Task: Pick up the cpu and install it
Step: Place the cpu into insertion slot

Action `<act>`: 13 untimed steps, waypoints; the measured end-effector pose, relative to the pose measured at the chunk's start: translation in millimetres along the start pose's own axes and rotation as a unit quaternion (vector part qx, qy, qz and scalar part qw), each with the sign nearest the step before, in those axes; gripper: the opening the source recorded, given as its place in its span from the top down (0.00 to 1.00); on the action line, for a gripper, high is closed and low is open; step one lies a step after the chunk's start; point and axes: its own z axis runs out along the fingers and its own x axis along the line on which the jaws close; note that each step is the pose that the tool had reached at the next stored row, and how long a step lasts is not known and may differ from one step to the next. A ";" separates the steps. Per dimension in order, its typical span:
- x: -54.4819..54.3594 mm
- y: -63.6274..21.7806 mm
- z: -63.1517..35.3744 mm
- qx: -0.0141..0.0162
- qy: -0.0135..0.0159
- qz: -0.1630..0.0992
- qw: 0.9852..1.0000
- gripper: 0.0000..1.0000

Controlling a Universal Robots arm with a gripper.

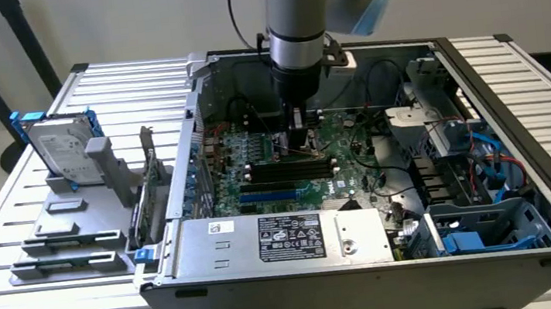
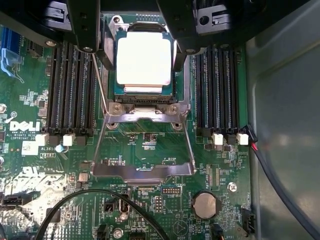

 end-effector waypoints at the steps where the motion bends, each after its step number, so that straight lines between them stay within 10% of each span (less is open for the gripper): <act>1: 0.0 0.0 0.6 0.000 0.000 0.000 1.000 0.45; 13: -0.2 0.0 6.2 0.000 0.000 0.000 1.000 0.45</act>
